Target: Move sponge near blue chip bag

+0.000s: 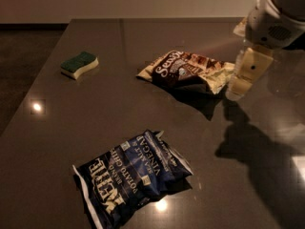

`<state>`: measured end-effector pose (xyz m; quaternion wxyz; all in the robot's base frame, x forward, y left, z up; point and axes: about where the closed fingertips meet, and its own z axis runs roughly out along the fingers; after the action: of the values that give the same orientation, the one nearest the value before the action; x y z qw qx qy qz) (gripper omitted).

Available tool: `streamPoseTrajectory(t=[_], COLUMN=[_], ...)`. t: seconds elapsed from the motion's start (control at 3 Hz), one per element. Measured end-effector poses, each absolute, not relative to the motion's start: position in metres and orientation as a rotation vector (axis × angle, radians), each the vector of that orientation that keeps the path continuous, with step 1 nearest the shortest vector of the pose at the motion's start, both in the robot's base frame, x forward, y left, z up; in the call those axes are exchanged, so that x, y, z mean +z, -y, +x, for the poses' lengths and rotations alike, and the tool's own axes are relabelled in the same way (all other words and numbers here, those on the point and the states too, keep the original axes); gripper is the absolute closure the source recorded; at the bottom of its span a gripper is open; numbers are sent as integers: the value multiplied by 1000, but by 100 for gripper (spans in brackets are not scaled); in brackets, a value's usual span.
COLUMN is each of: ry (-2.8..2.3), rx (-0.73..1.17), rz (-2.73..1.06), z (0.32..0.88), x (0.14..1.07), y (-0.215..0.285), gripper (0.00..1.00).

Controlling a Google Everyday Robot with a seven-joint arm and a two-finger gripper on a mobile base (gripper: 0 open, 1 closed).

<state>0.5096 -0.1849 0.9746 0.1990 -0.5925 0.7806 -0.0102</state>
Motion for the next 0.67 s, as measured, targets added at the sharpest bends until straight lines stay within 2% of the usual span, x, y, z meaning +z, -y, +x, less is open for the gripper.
streamPoseTrajectory(t=[0.67], ry=[-2053], rx=[105], rz=[-1651], z=[570], x=[970], y=[112], gripper=[0])
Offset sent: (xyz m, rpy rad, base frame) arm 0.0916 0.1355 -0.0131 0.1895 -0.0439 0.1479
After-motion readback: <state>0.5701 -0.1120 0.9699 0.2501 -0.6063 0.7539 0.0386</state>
